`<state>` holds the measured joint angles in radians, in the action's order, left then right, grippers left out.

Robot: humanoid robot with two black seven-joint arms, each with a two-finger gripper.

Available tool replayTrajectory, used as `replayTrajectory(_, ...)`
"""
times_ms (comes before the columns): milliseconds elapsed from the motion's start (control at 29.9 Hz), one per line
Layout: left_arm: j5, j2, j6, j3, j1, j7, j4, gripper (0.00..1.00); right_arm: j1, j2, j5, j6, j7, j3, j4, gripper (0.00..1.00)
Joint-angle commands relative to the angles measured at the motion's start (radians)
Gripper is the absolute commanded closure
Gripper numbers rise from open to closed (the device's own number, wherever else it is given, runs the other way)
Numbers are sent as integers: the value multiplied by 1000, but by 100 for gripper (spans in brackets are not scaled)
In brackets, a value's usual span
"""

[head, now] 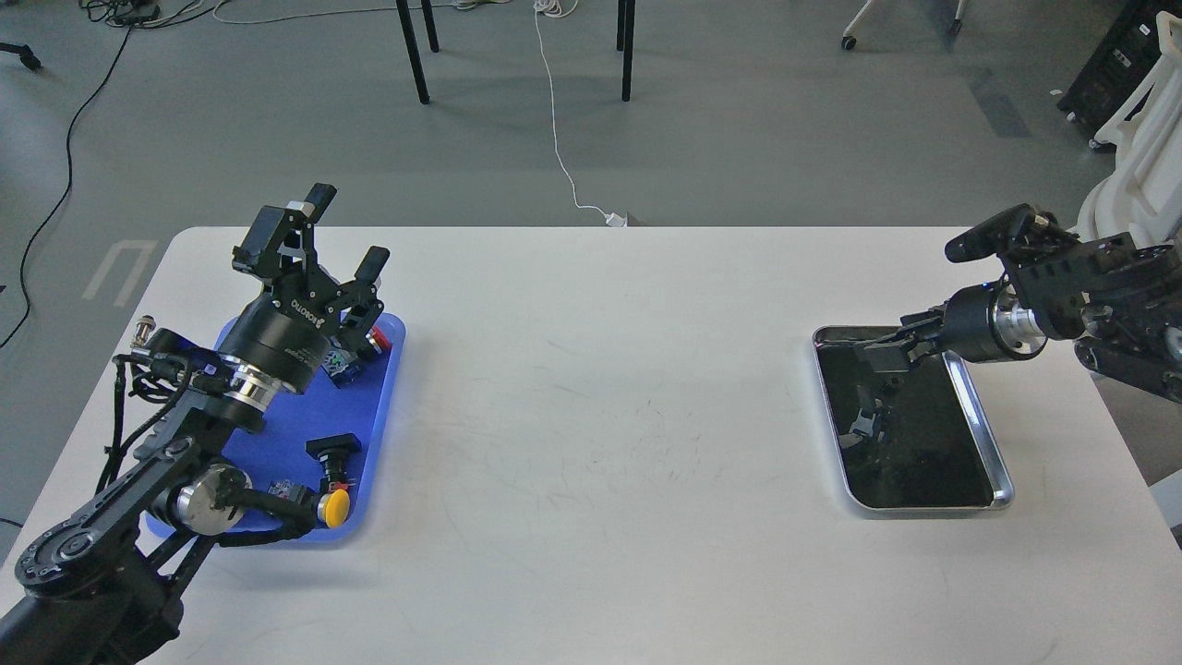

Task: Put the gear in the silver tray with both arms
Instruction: 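Raise the right gripper away and move left gripper to blue tray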

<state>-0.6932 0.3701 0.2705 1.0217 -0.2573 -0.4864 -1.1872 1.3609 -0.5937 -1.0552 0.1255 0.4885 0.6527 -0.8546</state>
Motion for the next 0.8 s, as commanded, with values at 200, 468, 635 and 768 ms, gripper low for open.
replayTrajectory(200, -250, 41, 19, -9, 0, -2, -83, 2, -356, -5, 501, -10, 0, -565, -17, 3)
replayTrajectory(468, -872, 208, 22, -64, -32, -2, -190, 2, -712, 155, 725, 3, 0, -1064, -18, 3)
replayTrajectory(635, -1254, 449, 13, -279, -186, -2, -180, 2, -730, 163, 802, 17, 0, -1101, -24, 3)
replayTrajectory(768, -1400, 593, 12, -411, -264, -2, -138, 2, -724, 153, 934, 92, 0, -1105, -34, 3)
